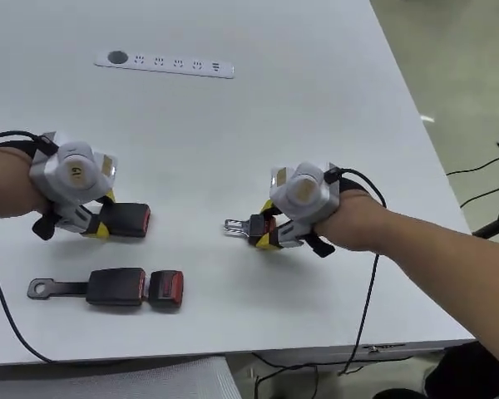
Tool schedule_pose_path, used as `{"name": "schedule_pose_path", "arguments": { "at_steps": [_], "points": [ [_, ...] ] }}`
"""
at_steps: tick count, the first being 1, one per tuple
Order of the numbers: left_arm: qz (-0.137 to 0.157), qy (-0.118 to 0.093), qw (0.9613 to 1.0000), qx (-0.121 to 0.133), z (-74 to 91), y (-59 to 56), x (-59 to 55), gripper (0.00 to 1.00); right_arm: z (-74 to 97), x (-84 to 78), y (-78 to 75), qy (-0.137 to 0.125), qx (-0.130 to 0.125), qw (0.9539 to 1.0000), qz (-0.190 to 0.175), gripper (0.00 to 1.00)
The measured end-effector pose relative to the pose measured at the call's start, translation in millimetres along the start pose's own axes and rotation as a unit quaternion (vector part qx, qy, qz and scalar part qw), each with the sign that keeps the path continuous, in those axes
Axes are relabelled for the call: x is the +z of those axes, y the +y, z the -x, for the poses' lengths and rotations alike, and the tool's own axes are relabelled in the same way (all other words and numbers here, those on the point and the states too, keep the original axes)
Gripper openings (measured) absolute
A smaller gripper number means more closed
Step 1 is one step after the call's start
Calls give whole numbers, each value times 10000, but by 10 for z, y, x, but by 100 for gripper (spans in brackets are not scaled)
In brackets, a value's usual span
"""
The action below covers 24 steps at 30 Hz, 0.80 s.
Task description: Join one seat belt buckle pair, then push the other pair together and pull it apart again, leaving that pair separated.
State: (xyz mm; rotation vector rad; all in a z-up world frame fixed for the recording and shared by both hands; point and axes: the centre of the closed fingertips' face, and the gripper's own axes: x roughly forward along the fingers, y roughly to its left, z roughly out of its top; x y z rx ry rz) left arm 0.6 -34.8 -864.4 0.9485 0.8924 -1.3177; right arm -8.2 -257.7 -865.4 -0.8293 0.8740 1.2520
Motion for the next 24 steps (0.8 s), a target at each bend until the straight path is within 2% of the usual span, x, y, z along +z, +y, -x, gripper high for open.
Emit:
{"name": "schedule_pose_path", "arguments": {
  "at_steps": [6, 10, 14, 24],
  "points": [
    [74, 104, 9999, -52, -5, -3, -6, 31, -14, -8, 2, 80, 120, 9999, 15, 31],
    [111, 148, 9998, -50, -3, -7, -13, 31, -22, -6, 15, 257, 26, 9995, 163, 31],
    [96, 160, 9998, -32, 3, -15, -13, 31, -25, 0, 7, 355, 31, 9992, 163, 32],
    [181, 100, 9998, -34, 8, -19, -6, 31, -128, 223, 45, 187, 4, 9998, 61, 32]
  ]
}}
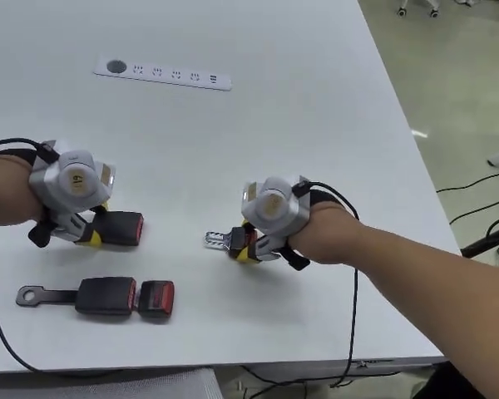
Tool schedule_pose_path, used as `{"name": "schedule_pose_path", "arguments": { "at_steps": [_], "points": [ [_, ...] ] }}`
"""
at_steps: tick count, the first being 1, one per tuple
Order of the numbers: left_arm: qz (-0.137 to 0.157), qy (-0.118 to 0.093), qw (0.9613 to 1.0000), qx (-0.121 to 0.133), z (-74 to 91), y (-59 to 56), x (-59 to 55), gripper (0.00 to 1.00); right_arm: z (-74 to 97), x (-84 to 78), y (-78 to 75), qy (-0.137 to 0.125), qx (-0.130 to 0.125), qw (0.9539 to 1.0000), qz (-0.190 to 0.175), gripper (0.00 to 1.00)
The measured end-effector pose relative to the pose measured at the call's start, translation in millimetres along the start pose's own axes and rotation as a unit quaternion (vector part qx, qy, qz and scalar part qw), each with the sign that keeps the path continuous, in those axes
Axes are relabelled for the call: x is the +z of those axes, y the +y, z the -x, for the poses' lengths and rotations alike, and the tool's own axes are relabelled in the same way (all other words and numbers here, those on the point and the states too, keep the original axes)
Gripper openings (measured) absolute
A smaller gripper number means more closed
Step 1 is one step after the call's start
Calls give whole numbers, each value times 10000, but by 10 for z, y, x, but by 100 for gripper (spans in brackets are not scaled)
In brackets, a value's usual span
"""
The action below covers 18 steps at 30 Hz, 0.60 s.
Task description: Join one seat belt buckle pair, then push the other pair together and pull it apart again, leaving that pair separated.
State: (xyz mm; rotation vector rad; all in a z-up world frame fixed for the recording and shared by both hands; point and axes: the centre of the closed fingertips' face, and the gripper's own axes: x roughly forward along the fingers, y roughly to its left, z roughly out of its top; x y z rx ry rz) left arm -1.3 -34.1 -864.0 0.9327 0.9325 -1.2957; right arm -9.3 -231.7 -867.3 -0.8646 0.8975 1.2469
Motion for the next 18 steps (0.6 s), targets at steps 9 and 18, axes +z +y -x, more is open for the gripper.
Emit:
{"name": "schedule_pose_path", "arguments": {
  "at_steps": [9, 18],
  "points": [
    [-39, 14, 10000, -27, -7, 2, 3, 31, -105, 229, 7, -112, -33, 9999, -29, 31],
    [-32, 78, 10000, -30, -19, 10, -7, 31, -267, 605, 22, -261, -57, 9996, -76, 31]
  ]
}}
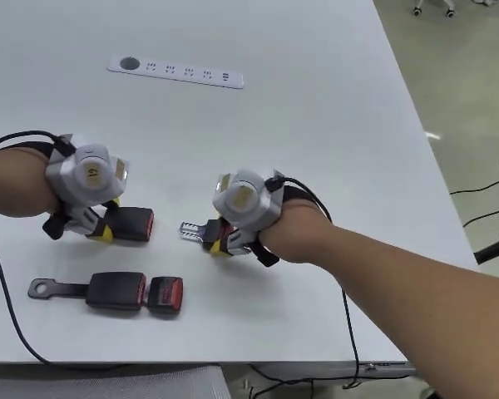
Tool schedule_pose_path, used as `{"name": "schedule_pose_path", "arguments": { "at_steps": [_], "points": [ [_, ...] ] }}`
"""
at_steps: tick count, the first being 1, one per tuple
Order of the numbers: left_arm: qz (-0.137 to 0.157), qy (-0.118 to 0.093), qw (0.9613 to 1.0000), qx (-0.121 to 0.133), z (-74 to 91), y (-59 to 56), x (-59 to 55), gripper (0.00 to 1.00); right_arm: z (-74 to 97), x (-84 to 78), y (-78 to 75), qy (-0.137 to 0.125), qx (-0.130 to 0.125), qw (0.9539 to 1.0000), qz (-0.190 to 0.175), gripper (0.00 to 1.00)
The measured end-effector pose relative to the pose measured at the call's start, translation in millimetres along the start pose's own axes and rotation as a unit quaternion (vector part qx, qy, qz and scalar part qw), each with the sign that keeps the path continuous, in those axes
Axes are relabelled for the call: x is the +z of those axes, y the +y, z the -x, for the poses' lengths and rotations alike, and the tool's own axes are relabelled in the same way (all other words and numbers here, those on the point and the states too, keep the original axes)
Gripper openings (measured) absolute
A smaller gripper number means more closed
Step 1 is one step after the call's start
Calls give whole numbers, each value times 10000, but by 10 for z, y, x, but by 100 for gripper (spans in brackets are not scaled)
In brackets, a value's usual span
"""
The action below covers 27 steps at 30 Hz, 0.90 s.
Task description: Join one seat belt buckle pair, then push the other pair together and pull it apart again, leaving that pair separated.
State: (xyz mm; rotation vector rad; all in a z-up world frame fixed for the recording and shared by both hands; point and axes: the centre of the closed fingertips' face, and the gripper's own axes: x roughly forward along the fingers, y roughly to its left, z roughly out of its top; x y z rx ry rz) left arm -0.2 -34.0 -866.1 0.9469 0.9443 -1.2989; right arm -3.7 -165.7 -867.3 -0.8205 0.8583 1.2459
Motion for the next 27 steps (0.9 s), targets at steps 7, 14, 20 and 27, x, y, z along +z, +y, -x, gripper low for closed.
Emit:
{"name": "schedule_pose_path", "arguments": {
  "at_steps": [7, 14, 20, 27],
  "points": [
    [-29, 8, 10000, -14, -6, 3, 1, 31, -65, 135, -1, 9, 12, 10000, 14, 31],
    [2, 59, 10000, -19, -5, 5, 1, 31, -160, 336, 12, -20, 12, 9999, 147, 30],
    [44, 64, 10000, -21, -6, 11, 0, 31, -177, 390, 23, 42, 51, 9993, 363, 30],
    [-6, 41, 10000, -37, -6, 12, 5, 31, -217, 450, 11, -96, 93, 9993, 351, 30]
  ]
}}
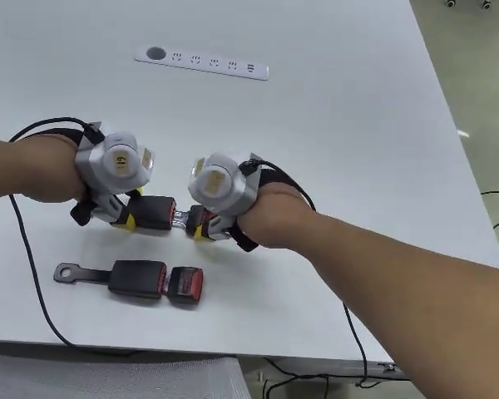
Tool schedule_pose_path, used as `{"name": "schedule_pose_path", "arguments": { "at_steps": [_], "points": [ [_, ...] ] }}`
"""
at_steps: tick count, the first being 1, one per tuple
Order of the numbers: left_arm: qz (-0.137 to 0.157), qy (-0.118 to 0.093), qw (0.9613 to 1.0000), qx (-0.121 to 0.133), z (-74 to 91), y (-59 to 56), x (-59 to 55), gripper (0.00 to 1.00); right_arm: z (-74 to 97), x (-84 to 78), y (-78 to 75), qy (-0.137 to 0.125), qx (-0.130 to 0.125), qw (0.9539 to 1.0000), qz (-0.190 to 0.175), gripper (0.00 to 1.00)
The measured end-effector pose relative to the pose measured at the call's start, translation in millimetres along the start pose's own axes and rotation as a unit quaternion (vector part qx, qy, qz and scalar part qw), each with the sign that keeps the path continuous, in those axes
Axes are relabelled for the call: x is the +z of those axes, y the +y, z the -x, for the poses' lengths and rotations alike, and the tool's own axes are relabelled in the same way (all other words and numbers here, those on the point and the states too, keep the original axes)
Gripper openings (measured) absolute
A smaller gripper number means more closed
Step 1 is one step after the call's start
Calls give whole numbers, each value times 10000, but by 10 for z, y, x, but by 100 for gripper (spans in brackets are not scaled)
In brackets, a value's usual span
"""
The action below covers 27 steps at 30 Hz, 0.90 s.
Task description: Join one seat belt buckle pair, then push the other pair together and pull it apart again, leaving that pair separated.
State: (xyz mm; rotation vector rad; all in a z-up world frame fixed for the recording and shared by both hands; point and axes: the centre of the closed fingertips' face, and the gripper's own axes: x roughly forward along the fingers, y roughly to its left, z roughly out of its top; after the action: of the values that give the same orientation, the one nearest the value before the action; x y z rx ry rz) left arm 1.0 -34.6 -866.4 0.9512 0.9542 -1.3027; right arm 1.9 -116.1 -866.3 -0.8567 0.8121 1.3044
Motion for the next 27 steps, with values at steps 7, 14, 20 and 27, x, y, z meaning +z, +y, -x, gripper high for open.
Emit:
{"name": "schedule_pose_path", "arguments": {
  "at_steps": [7, 14, 20, 27],
  "points": [
    [-90, -118, 9998, -95, -7, 6, 7, 30, 17, 60, -1, -154, 130, 9997, -106, 28],
    [-138, -153, 9997, -105, -12, 10, 13, 30, -72, 210, -19, -173, 159, 9997, 42, 28],
    [-157, -150, 9997, -124, -12, 8, 11, 30, -63, 192, -5, -143, 175, 9996, 138, 28],
    [-98, -339, 9993, -130, -3, 12, -1, 31, -23, 181, 23, -147, 122, 9997, 154, 29]
  ]
}}
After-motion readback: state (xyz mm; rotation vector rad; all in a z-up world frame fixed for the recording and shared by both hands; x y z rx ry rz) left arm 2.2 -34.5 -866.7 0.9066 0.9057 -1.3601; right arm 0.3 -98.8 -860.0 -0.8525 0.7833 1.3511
